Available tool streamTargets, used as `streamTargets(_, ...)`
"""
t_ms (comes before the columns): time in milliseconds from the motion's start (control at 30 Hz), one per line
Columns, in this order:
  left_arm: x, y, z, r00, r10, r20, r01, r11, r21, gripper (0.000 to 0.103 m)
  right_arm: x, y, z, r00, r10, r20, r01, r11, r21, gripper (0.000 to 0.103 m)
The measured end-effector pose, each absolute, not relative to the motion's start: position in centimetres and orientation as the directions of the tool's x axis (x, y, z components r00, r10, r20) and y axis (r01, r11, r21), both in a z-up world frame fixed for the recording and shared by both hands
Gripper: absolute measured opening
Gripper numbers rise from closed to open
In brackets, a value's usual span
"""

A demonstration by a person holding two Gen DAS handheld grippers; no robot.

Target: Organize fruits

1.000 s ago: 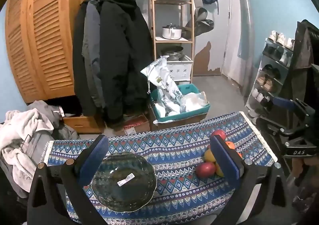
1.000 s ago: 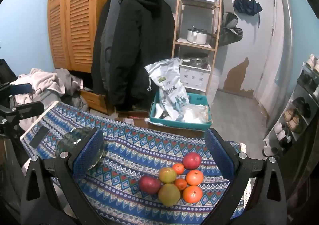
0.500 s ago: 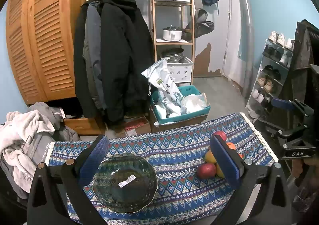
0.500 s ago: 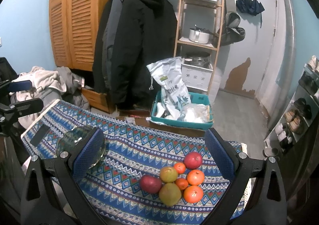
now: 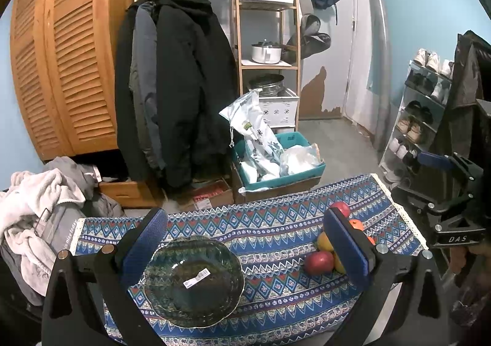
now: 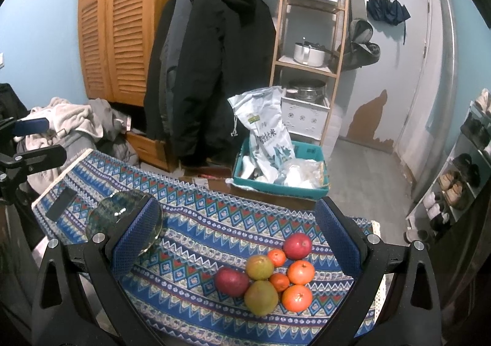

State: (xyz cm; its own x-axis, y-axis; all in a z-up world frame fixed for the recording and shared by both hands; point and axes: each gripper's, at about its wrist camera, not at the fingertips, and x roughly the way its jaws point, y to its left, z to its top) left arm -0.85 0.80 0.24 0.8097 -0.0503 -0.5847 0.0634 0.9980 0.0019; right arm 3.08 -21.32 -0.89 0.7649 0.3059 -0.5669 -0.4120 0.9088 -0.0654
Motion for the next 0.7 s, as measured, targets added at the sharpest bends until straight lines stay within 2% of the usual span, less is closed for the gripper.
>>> streamTargets(700, -0.97, 0.40, -0.33, 0.800, -0.051, -0.598, 0.066, 0.998, 0.003, 0.103, 2.92, -21.24, -1.02, 0.761, 0.304, -0.573, -0.418, 0.906, -0.075, 0.100)
